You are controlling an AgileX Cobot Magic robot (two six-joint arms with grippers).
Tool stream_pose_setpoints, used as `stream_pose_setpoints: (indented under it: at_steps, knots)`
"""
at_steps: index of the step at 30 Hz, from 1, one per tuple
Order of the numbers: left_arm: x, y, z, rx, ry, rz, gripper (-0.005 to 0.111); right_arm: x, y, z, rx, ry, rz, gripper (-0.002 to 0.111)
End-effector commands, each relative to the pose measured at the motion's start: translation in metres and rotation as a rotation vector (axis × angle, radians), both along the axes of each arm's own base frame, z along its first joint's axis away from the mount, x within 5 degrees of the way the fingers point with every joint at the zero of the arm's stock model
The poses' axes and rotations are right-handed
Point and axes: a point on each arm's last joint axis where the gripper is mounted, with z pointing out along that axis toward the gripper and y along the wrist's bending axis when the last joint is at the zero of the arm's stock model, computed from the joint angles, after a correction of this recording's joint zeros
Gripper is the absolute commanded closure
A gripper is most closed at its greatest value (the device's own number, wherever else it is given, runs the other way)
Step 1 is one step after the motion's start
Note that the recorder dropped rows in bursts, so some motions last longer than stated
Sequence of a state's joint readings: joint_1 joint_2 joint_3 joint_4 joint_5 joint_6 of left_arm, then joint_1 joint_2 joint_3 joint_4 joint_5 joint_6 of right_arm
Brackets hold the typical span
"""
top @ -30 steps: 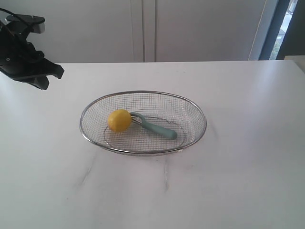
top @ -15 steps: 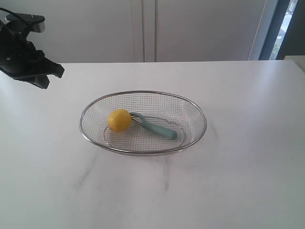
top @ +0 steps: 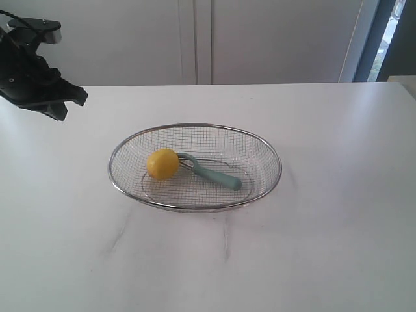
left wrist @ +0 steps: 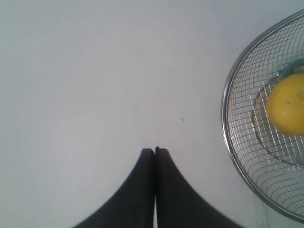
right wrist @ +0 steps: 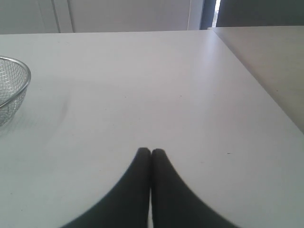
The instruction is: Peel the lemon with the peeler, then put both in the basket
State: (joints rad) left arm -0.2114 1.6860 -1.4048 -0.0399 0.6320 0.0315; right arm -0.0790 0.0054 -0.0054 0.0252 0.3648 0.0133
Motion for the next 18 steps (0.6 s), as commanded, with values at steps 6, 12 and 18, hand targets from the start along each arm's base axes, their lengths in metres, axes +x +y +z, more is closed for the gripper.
stream_pose_setpoints:
  at_steps: [6, 12, 18]
  knots:
    - [-0.005, 0.002, 0.006, 0.004, -0.009, -0.001, 0.107, 0.0, 0.0, 0.0, -0.001, -0.015, -0.006, 0.108]
    - [-0.02, 0.005, 0.022, -0.008, -0.062, 0.002, 0.107, 0.0, 0.0, 0.0, -0.001, -0.015, -0.006, 0.108]
    - [-0.045, 0.012, 0.033, -0.033, -0.189, 0.016, 0.107, 0.0, 0.0, 0.0, -0.001, -0.015, -0.006, 0.108]
